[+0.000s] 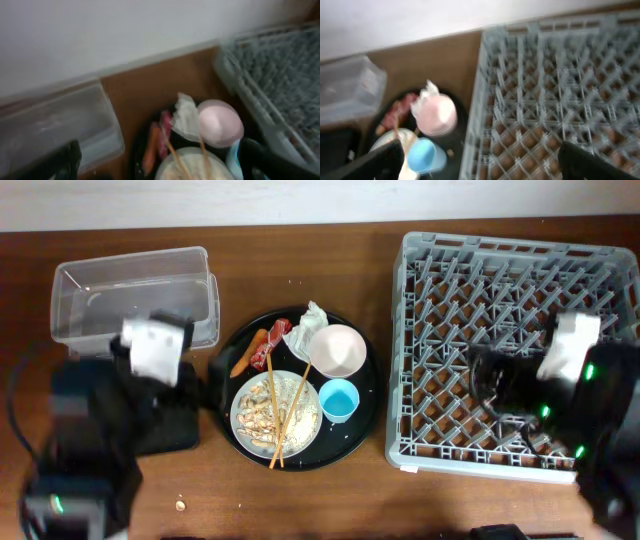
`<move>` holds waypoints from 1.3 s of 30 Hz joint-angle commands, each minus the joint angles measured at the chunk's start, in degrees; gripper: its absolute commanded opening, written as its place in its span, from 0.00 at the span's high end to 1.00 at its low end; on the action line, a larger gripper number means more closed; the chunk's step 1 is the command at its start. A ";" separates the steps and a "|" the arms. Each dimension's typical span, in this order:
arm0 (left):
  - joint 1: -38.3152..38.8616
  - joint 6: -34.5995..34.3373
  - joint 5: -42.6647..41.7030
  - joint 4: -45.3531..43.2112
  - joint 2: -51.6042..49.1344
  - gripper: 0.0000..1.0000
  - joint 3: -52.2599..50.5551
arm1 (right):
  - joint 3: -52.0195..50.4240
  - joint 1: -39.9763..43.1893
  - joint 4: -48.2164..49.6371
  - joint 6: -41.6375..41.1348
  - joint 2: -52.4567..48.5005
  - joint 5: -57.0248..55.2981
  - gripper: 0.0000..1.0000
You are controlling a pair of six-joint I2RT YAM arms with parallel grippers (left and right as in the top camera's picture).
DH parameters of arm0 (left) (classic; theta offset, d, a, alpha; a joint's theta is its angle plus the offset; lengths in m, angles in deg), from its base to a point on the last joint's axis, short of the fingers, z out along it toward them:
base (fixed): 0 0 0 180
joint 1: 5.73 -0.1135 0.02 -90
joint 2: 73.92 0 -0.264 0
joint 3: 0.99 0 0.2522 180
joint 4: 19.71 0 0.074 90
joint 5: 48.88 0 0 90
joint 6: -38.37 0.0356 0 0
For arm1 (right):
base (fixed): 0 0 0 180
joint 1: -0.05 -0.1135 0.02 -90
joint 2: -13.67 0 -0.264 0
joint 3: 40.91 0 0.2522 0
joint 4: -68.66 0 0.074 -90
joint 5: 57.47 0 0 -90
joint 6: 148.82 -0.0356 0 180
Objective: Sort waste into correct bins and load items into the dishwasher rack
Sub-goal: 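Reach the left gripper to the blue cup, right gripper over rack, then grasp the blue cup with the left gripper and lift it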
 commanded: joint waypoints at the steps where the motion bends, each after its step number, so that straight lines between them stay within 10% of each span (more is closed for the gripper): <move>1: 0.00 -1.60 -6.75 7.17 -12.41 0.01 13.07 | 10.82 -0.33 -4.83 -0.42 -8.72 6.23 0.02; 5: 1.05 -3.54 -17.49 9.03 -21.16 0.01 13.88 | 11.67 -0.33 -9.84 -0.46 -16.11 7.15 0.02; 10: 20.31 -11.65 9.11 17.62 -37.79 0.18 13.84 | 11.54 -0.33 -16.20 -6.47 -22.12 1.49 0.02; 16: 30.86 -16.04 8.50 12.81 -54.64 0.43 13.84 | 9.94 -0.33 -18.75 -6.23 -24.70 0.76 0.02; 19: 31.91 -16.06 9.40 10.75 -57.18 0.79 13.84 | 9.94 -0.33 -18.78 -6.25 -25.07 0.83 0.02; 22: 31.91 -16.04 10.43 9.73 -57.46 0.81 13.81 | 9.94 -0.33 -18.78 -6.25 -25.07 0.81 0.02; 24: 31.91 -16.04 10.38 10.16 -57.75 0.99 13.84 | 9.92 -0.33 -18.88 -6.25 -25.07 0.81 0.02; 30: 26.45 -15.98 4.72 26.91 -52.26 1.00 27.21 | 9.94 -0.33 -19.17 -6.23 -25.07 0.61 0.02; 34: 11.74 -12.55 -24.81 21.29 -47.82 1.00 29.70 | 9.94 -0.33 -18.95 -6.16 -25.07 0.96 0.02; 39: 0.48 -10.38 -59.47 16.31 -49.11 0.99 29.68 | 9.94 -0.35 -8.37 19.15 -25.07 50.12 0.09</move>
